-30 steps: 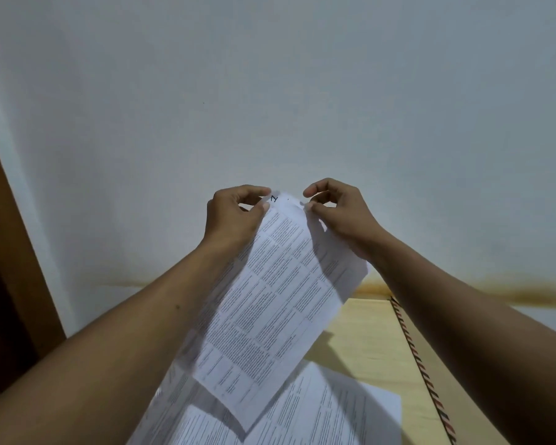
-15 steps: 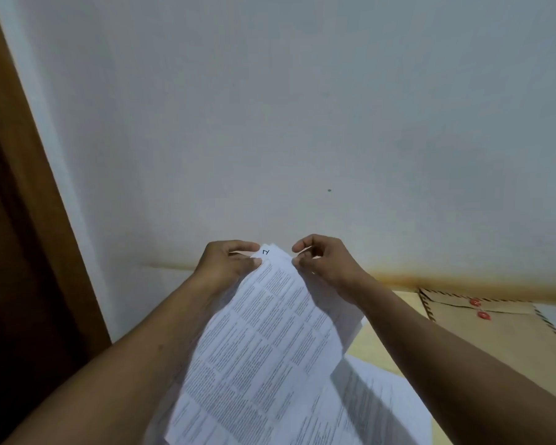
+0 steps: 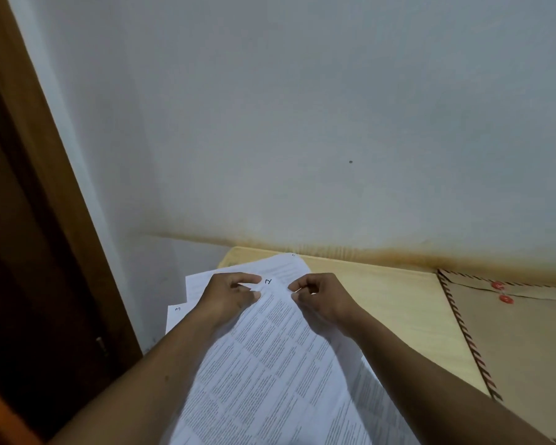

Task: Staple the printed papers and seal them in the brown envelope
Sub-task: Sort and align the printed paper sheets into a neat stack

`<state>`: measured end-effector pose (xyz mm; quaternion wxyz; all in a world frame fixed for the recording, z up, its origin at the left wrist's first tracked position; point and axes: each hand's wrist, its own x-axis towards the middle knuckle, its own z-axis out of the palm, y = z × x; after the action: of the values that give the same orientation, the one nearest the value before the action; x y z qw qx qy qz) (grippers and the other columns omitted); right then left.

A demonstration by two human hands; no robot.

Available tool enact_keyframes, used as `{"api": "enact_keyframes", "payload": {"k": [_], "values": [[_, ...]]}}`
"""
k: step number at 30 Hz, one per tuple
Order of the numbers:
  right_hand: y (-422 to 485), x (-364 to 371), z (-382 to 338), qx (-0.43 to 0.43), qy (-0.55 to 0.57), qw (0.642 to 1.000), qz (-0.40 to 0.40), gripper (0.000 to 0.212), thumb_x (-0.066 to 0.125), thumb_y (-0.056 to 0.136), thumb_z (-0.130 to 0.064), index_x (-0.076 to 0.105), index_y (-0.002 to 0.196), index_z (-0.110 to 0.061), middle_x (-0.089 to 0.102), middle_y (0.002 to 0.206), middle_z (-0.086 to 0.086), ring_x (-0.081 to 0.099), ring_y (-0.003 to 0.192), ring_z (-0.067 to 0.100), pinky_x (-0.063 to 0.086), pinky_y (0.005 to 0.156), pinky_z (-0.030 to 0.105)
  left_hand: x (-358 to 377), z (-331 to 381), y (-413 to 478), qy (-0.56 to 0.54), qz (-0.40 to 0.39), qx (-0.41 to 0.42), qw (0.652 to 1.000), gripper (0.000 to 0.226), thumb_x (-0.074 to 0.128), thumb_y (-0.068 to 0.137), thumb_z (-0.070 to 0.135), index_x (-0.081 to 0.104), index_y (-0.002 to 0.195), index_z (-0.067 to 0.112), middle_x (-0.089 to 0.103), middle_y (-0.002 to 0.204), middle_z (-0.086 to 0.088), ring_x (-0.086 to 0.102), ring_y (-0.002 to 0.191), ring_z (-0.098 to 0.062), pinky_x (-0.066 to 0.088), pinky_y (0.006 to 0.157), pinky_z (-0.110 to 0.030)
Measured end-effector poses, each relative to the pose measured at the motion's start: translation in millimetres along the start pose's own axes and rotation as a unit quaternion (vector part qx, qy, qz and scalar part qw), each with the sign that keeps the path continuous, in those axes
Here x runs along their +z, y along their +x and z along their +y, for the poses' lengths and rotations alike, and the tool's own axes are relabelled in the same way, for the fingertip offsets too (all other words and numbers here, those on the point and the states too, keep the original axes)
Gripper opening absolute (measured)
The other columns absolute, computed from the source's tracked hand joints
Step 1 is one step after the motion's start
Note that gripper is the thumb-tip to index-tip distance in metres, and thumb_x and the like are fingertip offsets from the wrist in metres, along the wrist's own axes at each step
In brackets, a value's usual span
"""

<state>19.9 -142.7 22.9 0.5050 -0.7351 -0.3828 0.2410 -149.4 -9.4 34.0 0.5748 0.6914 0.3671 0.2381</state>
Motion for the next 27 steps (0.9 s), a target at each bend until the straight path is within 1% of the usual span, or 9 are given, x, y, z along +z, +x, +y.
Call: {"api": "enact_keyframes", "payload": {"k": [4,6,9,12,16,19,21,23,27], "values": [[-1.6,15.9,9.5,0.003,-0.062,0.998,-0.015,0.019,0.055,0.091,-0.004,0.073,0.088,-0.010,0.070,0.076,0.010,0.059,0.059,0.012,0.048,0.052,0.016,-5.5,-29.6,-2.4,0.002,0.004,-0.024,1.000,0.027,0.084,0.081,0.000,0.080,0.100,0.019,0.068,0.079,-0.005,0.071,0.081,-0.019,0.056,0.077,-0.022],[-0.8,25.0,13.7,-0.011,-0.122,0.992,-0.024,0.021,0.055,0.090,-0.008,0.074,0.093,-0.014,0.076,0.085,0.007,0.064,0.066,0.008,0.046,0.055,0.008,-10.7,-39.4,-3.2,-0.005,0.002,-0.038,0.999,0.029,0.085,0.079,0.000,0.081,0.097,0.022,0.075,0.087,-0.008,0.075,0.088,-0.026,0.059,0.086,-0.032],[-0.1,33.8,16.2,-0.024,-0.155,0.987,-0.023,0.021,0.056,0.089,-0.012,0.076,0.090,-0.018,0.076,0.088,-0.003,0.066,0.078,0.004,0.040,0.057,0.002,-18.4,-45.6,-3.3,-0.032,-0.007,-0.055,0.998,0.032,0.078,0.083,-0.010,0.080,0.101,0.016,0.075,0.092,-0.013,0.075,0.086,-0.024,0.058,0.076,-0.025],[-1.1,37.5,16.3,-0.020,-0.135,0.990,-0.018,0.018,0.058,0.090,-0.014,0.076,0.086,-0.014,0.077,0.079,0.001,0.068,0.070,0.006,0.043,0.051,0.004,-25.3,-47.5,-5.2,-0.055,-0.033,-0.065,0.996,0.035,0.071,0.085,-0.017,0.077,0.108,0.009,0.074,0.101,-0.022,0.076,0.087,-0.025,0.058,0.069,-0.021],[0.3,42.1,20.2,-0.021,-0.141,0.989,-0.029,0.009,0.066,0.092,-0.017,0.075,0.091,-0.017,0.070,0.072,-0.005,0.064,0.069,0.003,0.045,0.060,0.010,-30.4,-45.7,-9.7,-0.062,-0.050,-0.068,0.994,0.034,0.075,0.085,-0.011,0.077,0.112,0.009,0.076,0.110,-0.022,0.076,0.100,-0.031,0.061,0.077,-0.025],[1.9,44.7,22.7,-0.015,-0.130,0.990,-0.046,0.012,0.065,0.091,-0.016,0.076,0.096,-0.019,0.072,0.085,-0.004,0.065,0.083,0.009,0.046,0.072,0.020,-30.2,-42.8,-12.2,-0.066,-0.031,-0.071,0.995,0.024,0.077,0.087,-0.003,0.079,0.107,0.010,0.080,0.101,-0.013,0.079,0.091,-0.024,0.062,0.078,-0.027],[1.5,45.6,22.9,-0.019,-0.134,0.989,-0.052,0.016,0.061,0.093,-0.016,0.076,0.098,-0.019,0.073,0.095,-0.003,0.066,0.093,0.012,0.045,0.076,0.021,-29.0,-45.5,-11.1,-0.067,-0.017,-0.067,0.995,0.022,0.078,0.086,-0.003,0.080,0.104,0.010,0.080,0.100,-0.014,0.078,0.096,-0.027,0.061,0.090,-0.036],[0.9,45.2,23.1,-0.020,-0.141,0.988,-0.054,0.018,0.059,0.095,-0.015,0.076,0.101,-0.018,0.073,0.098,-0.002,0.065,0.097,0.014,0.044,0.078,0.021,-26.3,-48.4,-10.4,-0.065,-0.005,-0.060,0.996,0.021,0.080,0.084,-0.002,0.081,0.100,0.011,0.080,0.100,-0.016,0.077,0.099,-0.029,0.057,0.101,-0.043],[-0.2,41.2,24.2,-0.021,-0.146,0.988,-0.045,0.019,0.060,0.095,-0.014,0.076,0.103,-0.015,0.072,0.093,-0.002,0.066,0.096,0.015,0.043,0.075,0.020,-19.1,-51.4,-10.4,-0.045,0.019,-0.050,0.998,0.017,0.083,0.084,0.006,0.083,0.094,0.019,0.081,0.097,-0.010,0.077,0.098,-0.024,0.056,0.101,-0.042]]}}
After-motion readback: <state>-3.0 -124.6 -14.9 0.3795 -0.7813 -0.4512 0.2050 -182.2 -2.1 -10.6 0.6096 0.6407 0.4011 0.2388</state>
